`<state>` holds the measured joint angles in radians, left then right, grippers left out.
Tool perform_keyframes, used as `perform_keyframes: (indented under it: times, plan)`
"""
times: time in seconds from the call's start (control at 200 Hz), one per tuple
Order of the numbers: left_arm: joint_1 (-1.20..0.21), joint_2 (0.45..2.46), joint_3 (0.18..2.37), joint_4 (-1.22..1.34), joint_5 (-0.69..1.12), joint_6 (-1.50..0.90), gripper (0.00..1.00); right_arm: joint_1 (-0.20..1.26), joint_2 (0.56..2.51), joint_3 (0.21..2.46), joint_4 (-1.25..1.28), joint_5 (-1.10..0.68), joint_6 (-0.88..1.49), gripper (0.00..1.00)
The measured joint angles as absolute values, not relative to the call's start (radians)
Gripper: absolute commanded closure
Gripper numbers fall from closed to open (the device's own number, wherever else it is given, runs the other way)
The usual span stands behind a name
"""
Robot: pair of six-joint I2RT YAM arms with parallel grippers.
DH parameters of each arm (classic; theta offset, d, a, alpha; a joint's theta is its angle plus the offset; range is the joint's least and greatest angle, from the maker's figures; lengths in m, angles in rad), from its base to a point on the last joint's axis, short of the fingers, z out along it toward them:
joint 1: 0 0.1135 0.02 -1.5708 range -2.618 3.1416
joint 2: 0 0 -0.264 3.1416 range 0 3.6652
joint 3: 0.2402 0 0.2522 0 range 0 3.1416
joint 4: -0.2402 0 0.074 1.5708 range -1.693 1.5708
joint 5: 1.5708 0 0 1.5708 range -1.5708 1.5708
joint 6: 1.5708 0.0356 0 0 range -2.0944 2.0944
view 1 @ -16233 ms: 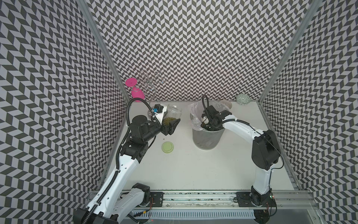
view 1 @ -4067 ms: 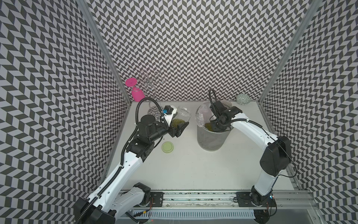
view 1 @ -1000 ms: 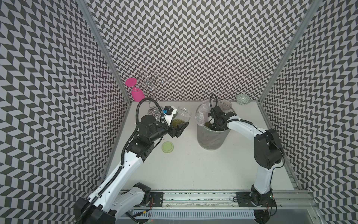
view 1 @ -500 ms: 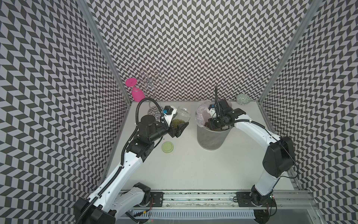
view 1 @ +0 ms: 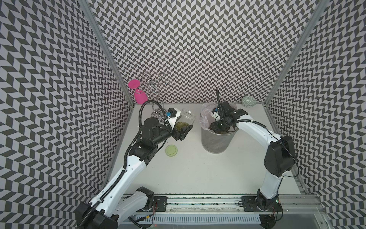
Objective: Empty moldy mung beans from jars
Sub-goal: Pick up the lid from the trash bin.
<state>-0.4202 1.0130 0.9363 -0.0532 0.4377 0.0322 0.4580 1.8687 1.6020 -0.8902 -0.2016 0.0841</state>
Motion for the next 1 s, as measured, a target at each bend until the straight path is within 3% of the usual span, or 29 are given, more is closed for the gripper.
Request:
perform_keyframes:
  times: [0.375, 0.541, 0.731, 0.851, 0.996]
  plan:
    - [-0.418, 1.013, 0.933, -0.053, 0.437, 0.032, 0.93, 0.49, 1.975, 1.616, -0.875, -0.178, 0.054, 0.53]
    - [-0.418, 1.013, 0.933, -0.053, 0.437, 0.032, 0.93, 0.495, 1.993, 1.628, -0.872, -0.136, 0.051, 0.65]
    - [-0.418, 1.013, 0.933, -0.053, 0.438, 0.032, 0.93, 0.5, 2.008, 1.63, -0.855, -0.097, 0.049, 0.92]
    - [-0.418, 1.013, 0.933, -0.053, 0.438, 0.032, 0.93, 0.504, 2.004, 1.629, -0.849, -0.081, 0.051, 1.0]
    - [-0.418, 1.013, 0.933, -0.052, 0.438, 0.032, 0.93, 0.5, 1.984, 1.613, -0.839, -0.091, 0.054, 1.0]
